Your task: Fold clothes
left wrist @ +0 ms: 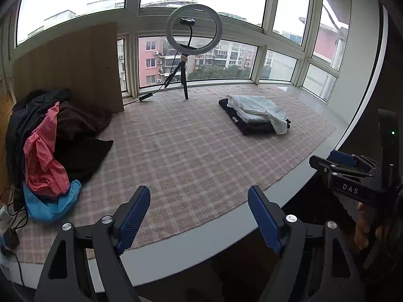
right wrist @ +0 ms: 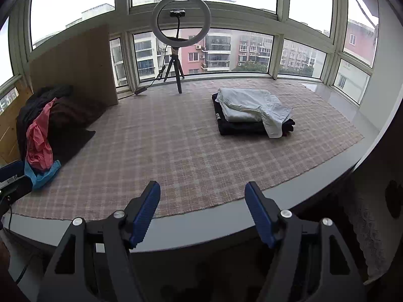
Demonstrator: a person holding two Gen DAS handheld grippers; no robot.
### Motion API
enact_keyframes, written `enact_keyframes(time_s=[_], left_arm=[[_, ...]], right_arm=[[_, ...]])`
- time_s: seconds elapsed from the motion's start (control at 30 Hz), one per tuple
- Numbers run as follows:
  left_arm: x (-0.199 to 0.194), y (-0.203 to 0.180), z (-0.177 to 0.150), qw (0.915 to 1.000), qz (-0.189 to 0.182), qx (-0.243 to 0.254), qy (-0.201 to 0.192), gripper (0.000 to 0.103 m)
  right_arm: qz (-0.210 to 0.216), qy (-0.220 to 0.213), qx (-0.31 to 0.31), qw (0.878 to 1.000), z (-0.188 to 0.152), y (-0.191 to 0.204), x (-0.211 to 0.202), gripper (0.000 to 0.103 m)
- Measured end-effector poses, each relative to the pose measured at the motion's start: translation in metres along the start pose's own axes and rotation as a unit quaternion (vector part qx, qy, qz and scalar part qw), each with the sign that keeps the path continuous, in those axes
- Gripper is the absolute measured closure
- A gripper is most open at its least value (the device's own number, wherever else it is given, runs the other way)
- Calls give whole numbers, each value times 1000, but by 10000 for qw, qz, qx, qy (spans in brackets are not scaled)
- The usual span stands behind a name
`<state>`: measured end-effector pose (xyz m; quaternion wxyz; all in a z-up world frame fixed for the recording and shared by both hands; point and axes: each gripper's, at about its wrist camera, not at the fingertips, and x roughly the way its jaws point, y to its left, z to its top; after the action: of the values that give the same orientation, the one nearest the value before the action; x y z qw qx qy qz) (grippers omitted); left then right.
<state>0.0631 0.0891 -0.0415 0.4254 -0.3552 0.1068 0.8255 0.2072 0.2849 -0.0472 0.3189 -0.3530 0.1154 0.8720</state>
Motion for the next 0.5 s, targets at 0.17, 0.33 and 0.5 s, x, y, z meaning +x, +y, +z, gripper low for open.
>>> enact_keyframes(time_s=[0.17,0.33,0.5], left_arm=[[-5,1,-5,10000,2,-66,-10,25],[-10,-2,-8,10000,38,-55,-38,24],[-14,-4,-10,9999,-29,-23,-103,23]], right_arm=[[0,-26,-122,9999,-4,5,-4,34],[52,-32,-159,9999,-8,7,-6,34],[21,-84,-200,9998,-9,8,-8,34]])
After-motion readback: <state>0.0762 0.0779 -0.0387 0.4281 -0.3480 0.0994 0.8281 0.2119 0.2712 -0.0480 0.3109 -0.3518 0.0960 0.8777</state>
